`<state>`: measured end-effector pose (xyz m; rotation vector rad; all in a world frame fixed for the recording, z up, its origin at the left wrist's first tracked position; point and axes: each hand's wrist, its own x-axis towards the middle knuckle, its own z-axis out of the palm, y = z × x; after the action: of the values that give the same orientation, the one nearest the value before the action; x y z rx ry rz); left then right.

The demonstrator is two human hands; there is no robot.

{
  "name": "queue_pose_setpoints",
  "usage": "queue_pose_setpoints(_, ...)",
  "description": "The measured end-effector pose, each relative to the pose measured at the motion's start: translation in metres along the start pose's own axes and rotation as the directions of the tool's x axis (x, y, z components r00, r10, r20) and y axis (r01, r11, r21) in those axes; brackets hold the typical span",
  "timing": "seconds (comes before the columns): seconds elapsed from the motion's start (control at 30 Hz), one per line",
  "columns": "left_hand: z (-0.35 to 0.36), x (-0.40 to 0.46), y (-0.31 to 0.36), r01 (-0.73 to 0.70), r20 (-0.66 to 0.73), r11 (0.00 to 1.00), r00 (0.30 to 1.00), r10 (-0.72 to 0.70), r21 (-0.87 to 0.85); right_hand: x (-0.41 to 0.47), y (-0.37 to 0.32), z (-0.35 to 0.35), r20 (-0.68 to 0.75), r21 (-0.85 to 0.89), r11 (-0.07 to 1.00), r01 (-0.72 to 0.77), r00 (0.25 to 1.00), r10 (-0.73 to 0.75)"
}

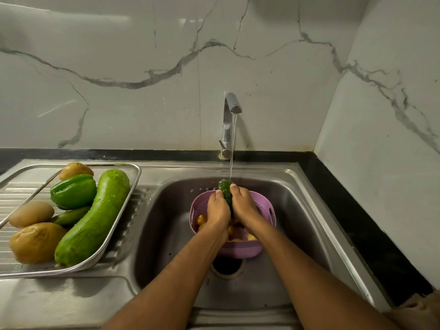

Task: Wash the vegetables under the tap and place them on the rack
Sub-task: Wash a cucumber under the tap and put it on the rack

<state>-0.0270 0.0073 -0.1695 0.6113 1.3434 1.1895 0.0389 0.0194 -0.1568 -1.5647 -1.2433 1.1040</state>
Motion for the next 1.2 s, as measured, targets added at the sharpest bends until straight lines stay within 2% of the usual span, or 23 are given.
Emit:
queue_pose_setpoints(0.23, 0.004, 0.001, -0.002, 0.052, -0.001, 0.996, 0.999, -0.053, -0.076, 0.004, 0.003, -0.005, 0.005, -0.022, 1.0, 0.014, 1.0, -0.013)
queue_pose_setpoints(0.33, -0.002, 0.006, -0.008, 0.034, -0.006, 0.999, 0.999, -0.034, -0.038, 0.003, 0.002, 0.001, -0.002, 0.011, 1.0, -0.014, 1.0, 0.014)
queue_pose_setpoints(0.47, -0.015, 0.006, -0.006, -0.03, -0.033, 0.999, 0.999, 0.031, 0.02, 0.003, -0.006, 0.008, 0.018, 0.107, 0.975, -0.192, 0.981, 0.192)
queue_pose_setpoints(0.53, -0.016, 0.005, 0.0, 0.021, -0.047, 1.0, 0.999, -0.022, -0.017, 0.002, -0.007, 0.008, 0.061, 0.167, 0.951, -0.259, 0.966, 0.252)
queue_pose_setpoints(0.6, -0.014, 0.0, 0.009, 0.1, -0.008, 0.988, 0.995, -0.102, -0.114, 0.0, -0.006, 0.004, 0.119, 0.288, 0.909, -0.299, 0.954, 0.276)
queue_pose_setpoints(0.67, -0.012, -0.003, 0.015, 0.128, 0.06, 0.98, 0.991, -0.12, -0.155, -0.001, -0.004, -0.001, 0.161, 0.379, 0.871, -0.312, 0.949, 0.27)
queue_pose_setpoints(0.87, -0.011, -0.011, 0.015, 0.109, 0.199, 0.993, 0.975, -0.097, -0.048, -0.005, -0.004, -0.011, 0.142, 0.487, 0.79, -0.372, 0.926, 0.349)
queue_pose_setpoints(1.0, -0.014, -0.01, 0.018, 0.114, 0.193, 0.992, 0.976, -0.1, -0.062, -0.003, -0.003, -0.003, 0.075, 0.457, 0.827, -0.328, 0.94, 0.332)
queue_pose_setpoints(1.07, -0.015, -0.004, 0.017, 0.04, 0.136, 0.998, 0.99, -0.046, 0.05, -0.005, -0.005, -0.001, 0.013, 0.412, 0.869, -0.273, 0.956, 0.295)
queue_pose_setpoints(1.1, -0.015, -0.001, 0.015, -0.052, 0.116, 0.979, 0.993, 0.029, 0.197, -0.005, -0.005, -0.002, -0.036, 0.368, 0.9, -0.234, 0.964, 0.265)
queue_pose_setpoints(1.17, -0.015, -0.002, 0.01, -0.244, 0.148, 0.843, 0.969, 0.196, 0.48, -0.009, -0.005, -0.005, -0.091, 0.277, 0.948, -0.158, 0.977, 0.19)
queue_pose_setpoints(1.2, -0.016, -0.005, 0.008, -0.292, 0.177, 0.784, 0.956, 0.232, 0.547, -0.01, -0.003, -0.006, -0.091, 0.258, 0.957, -0.135, 0.982, 0.163)
